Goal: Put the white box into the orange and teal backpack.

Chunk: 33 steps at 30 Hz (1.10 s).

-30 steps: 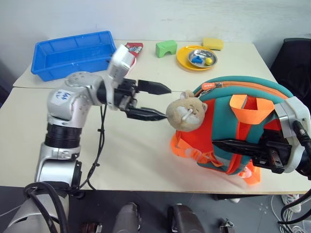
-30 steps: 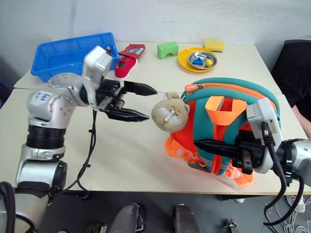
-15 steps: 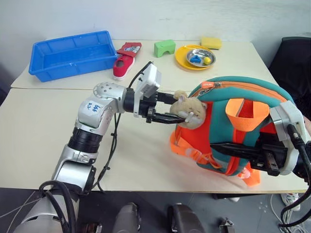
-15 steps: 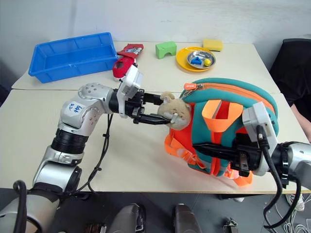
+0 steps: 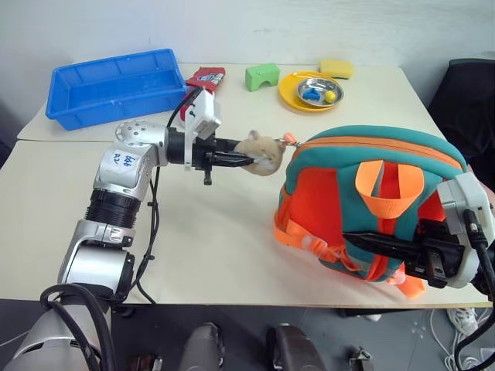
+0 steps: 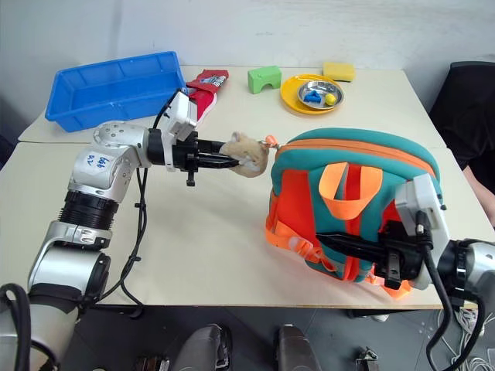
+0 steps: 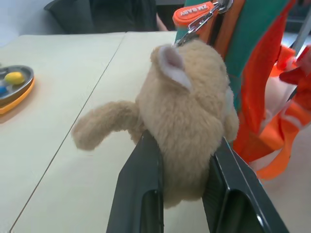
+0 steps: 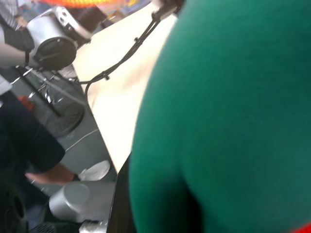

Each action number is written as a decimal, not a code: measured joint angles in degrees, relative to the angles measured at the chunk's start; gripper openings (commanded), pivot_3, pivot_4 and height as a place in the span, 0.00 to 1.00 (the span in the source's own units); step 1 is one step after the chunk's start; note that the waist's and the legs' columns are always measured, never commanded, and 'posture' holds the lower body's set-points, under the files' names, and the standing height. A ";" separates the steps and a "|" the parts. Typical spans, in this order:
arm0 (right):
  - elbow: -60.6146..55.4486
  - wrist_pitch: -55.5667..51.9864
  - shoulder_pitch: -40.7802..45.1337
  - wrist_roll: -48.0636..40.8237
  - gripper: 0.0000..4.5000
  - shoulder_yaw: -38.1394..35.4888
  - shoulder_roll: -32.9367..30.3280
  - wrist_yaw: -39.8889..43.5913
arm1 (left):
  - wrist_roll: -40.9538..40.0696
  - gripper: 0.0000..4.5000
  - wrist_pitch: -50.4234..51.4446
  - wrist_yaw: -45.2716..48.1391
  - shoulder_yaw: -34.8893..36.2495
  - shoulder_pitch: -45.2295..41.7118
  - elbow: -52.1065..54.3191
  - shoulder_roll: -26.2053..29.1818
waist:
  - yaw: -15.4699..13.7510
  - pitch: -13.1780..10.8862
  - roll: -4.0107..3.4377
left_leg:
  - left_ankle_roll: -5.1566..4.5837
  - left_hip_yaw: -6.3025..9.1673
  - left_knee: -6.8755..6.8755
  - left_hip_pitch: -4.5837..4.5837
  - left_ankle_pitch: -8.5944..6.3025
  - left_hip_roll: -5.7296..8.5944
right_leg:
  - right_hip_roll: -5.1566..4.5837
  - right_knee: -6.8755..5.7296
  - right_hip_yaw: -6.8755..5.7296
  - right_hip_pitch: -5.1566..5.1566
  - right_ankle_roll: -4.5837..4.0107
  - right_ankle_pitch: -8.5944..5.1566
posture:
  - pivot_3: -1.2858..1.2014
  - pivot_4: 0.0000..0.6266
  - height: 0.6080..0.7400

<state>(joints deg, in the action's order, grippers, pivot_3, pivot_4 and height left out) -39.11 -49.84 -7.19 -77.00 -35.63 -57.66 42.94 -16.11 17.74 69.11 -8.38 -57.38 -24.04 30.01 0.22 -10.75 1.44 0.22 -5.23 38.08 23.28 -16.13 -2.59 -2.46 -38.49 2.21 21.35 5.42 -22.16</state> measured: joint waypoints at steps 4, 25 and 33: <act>0.09 1.91 -1.75 3.25 0.00 -1.18 2.10 -0.54 | 7.39 0.16 -10.04 -0.10 -5.86 6.59 -1.73 -0.74 | -0.05 0.02 -0.02 | 0.00 -0.04 0.01 -0.05 0.00 0.01 | -0.01 0.00 0.03 -0.03 0.00 0.00 | 0.52 0.24 1.00; 8.68 2.18 -26.14 15.58 0.94 -23.82 3.29 15.86 | -0.77 1.00 6.36 8.20 0.28 14.55 8.20 7.04 | 0.06 0.04 0.02 | -0.02 -0.06 -0.09 -0.09 -0.02 0.00 | 0.02 0.02 0.05 -0.05 0.00 0.00 | 0.52 0.24 1.00; 34.80 2.63 -31.43 25.26 0.99 -44.24 -6.65 31.33 | -10.18 1.00 15.53 16.01 12.21 14.91 10.18 22.37 | 0.37 0.02 0.05 | -0.27 -0.07 -0.43 -0.82 -0.25 0.02 | -0.06 0.69 -0.01 -0.93 -0.04 0.01 | 0.52 0.24 1.00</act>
<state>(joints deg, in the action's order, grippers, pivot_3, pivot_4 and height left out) -4.30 -47.21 -38.62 -51.74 -79.87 -64.32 74.26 -26.30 33.26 85.13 3.83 -42.47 -13.86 52.38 0.58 -10.72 1.49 -0.05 -5.30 37.65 22.46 -16.38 -2.57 -2.52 -37.80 2.20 20.42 5.39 -22.15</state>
